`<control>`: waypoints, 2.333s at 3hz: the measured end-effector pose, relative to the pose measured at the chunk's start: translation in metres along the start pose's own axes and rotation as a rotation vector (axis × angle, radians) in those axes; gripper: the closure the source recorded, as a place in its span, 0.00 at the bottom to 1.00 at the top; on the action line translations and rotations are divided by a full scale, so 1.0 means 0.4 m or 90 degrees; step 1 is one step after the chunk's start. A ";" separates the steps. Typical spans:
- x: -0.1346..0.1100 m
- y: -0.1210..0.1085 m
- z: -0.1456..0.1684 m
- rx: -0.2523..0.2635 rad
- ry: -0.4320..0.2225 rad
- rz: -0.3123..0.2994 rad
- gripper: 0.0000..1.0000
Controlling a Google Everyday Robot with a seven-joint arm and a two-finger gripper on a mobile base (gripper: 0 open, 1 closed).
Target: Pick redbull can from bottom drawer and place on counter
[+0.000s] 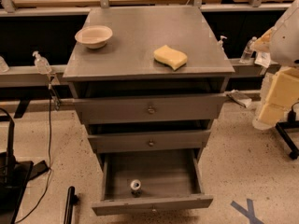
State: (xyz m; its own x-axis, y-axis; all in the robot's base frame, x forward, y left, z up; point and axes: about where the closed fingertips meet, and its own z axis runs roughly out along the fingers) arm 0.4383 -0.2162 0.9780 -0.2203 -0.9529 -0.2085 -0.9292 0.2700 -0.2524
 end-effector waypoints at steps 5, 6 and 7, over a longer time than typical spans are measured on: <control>-0.026 0.016 0.120 0.034 -0.183 0.009 0.00; -0.079 0.007 0.134 0.058 -0.235 0.007 0.00; -0.177 0.012 0.250 0.040 -0.348 0.049 0.00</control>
Offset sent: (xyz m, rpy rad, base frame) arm -0.0038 -0.0121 -0.0560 0.4135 -0.2463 -0.0106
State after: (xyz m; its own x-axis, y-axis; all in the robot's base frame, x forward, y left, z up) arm 0.4790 -0.1336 0.8969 -0.0860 -0.7243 -0.6841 -0.8933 0.3601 -0.2690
